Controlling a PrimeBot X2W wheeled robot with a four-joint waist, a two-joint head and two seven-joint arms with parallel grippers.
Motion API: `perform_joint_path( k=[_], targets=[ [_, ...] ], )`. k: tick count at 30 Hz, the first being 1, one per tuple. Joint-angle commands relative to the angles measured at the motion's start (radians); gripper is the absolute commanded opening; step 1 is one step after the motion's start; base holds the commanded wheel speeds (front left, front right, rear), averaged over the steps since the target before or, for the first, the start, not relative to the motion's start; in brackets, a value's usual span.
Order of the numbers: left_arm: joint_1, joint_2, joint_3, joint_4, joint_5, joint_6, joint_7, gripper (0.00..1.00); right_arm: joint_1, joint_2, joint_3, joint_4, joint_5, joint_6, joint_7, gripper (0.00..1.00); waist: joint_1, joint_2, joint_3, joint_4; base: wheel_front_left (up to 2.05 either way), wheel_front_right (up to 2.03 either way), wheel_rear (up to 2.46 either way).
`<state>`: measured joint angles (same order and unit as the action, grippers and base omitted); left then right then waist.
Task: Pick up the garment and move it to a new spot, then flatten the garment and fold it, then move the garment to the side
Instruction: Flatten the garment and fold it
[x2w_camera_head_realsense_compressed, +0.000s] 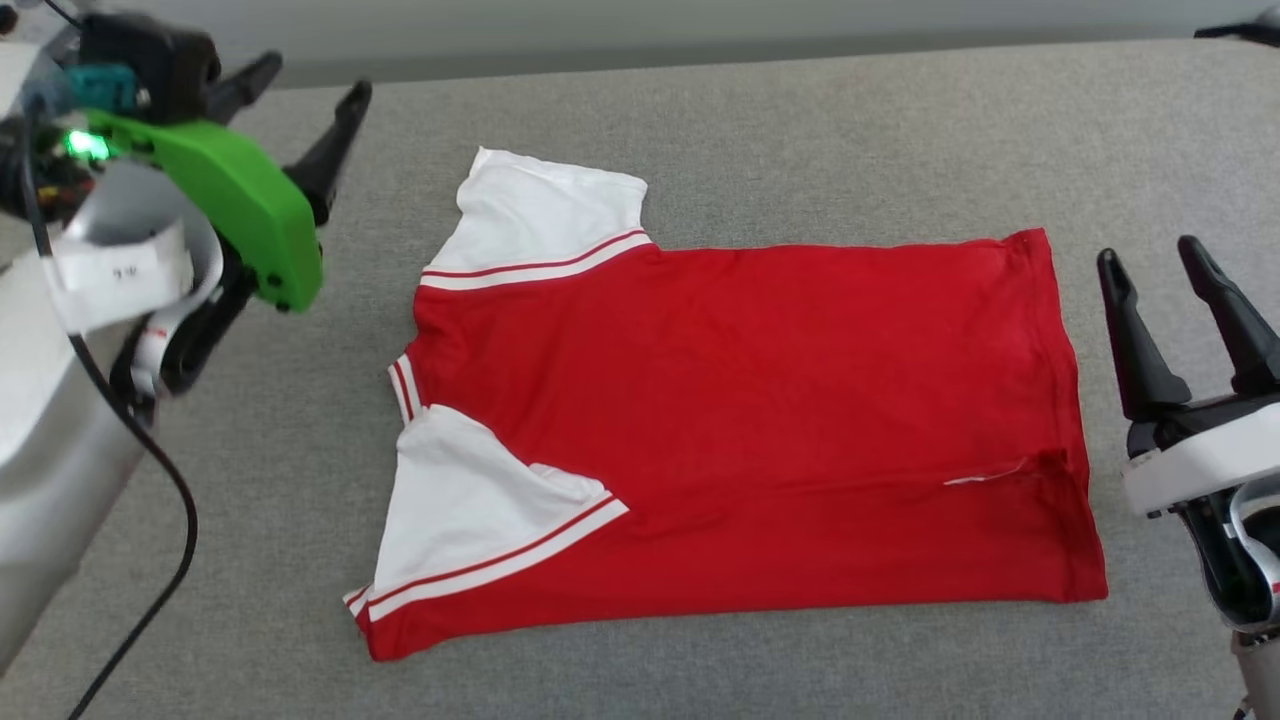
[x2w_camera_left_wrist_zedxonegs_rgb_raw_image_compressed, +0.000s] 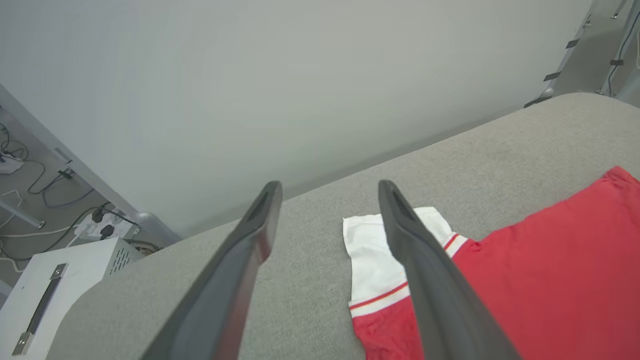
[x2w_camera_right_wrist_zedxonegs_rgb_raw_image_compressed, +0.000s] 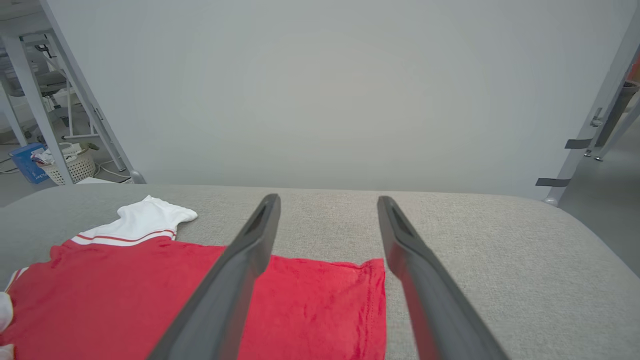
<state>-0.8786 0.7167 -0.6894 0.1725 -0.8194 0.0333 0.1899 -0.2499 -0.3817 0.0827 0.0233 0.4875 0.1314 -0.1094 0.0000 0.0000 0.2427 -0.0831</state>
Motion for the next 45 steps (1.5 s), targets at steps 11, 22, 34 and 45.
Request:
perform_joint_path(
  k=[11,22,34,45],
  targets=[
    [-0.426,-0.108,-0.054,0.311,-0.034,-0.123,0.367,1.0,-0.064,0.06,0.033,-0.135,-0.065,-0.001,0.031,1.0,0.0,0.0,0.275,-0.131,0.0,0.0,0.0],
    [-0.529,-0.132,-0.146,0.498,-0.079,-0.152,0.667,1.0,-0.123,0.07,0.075,-0.169,-0.069,-0.001,0.023,1.0,0.0,0.0,0.388,-0.19,0.0,0.0,0.0],
    [-0.434,-0.123,-0.217,0.553,-0.113,-0.163,0.695,0.0,-0.152,0.05,0.065,-0.119,-0.045,-0.001,0.0,1.0,0.0,0.0,0.369,-0.181,0.0,0.0,0.0],
    [-0.436,-0.123,-0.292,0.407,-0.074,-0.164,0.457,0.0,-0.3,-0.111,0.029,-0.067,-0.015,-0.001,0.111,1.0,0.0,0.0,0.238,-0.097,0.0,0.0,0.0]
  ],
)
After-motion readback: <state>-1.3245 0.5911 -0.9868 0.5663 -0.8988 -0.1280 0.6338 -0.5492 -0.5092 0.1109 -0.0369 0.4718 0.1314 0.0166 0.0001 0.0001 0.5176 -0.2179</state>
